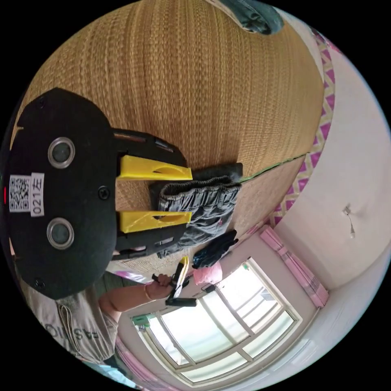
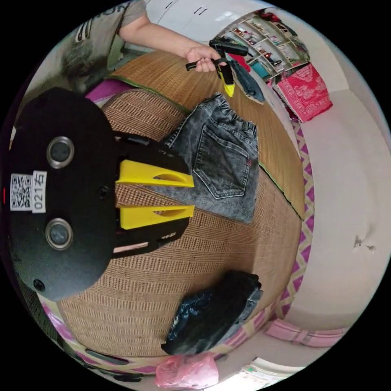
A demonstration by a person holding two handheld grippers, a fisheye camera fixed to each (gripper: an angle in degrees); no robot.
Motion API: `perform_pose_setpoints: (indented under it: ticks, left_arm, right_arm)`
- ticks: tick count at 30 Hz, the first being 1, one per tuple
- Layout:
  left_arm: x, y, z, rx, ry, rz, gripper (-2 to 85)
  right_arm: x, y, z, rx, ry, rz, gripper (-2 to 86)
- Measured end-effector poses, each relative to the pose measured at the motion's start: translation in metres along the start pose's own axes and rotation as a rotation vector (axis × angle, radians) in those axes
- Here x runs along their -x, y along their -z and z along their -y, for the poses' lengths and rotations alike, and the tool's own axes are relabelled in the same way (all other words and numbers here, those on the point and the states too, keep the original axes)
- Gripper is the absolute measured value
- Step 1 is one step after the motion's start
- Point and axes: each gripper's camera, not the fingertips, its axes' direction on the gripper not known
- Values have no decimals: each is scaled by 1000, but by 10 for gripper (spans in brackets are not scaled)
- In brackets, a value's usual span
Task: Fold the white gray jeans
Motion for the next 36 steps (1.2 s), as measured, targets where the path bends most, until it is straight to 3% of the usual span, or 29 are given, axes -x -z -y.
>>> perform_pose_setpoints:
  ticks: [3,10,16,23,30,33,36]
  left_arm:
    - [28,-29,21,166,56,-103,148]
    - [56,-71,55,260,126,-205,92]
    - [38,-46,61,181,120,-226,50]
    - [-105,-80,149,198,-131,-311,48]
    - [-257,-203,260,106,-299,-411,57]
    - [-269,-268,270,102,-251,-350,79]
    - [-235,-304,239,151,-171,-437,72]
  right_arm:
    - [-81,-29,23,76,-160,270,110]
    - [-180,-94,33,161,-349,681,80]
    - [-212,-75,21,104,-343,843,30]
    - [-246,61,42,-2,-219,650,19]
    - [-352,251,59,-254,-209,314,34]
    - [-390,278,59,-334,-269,55,55]
    - [-425,256,44,-239,-410,-186,57]
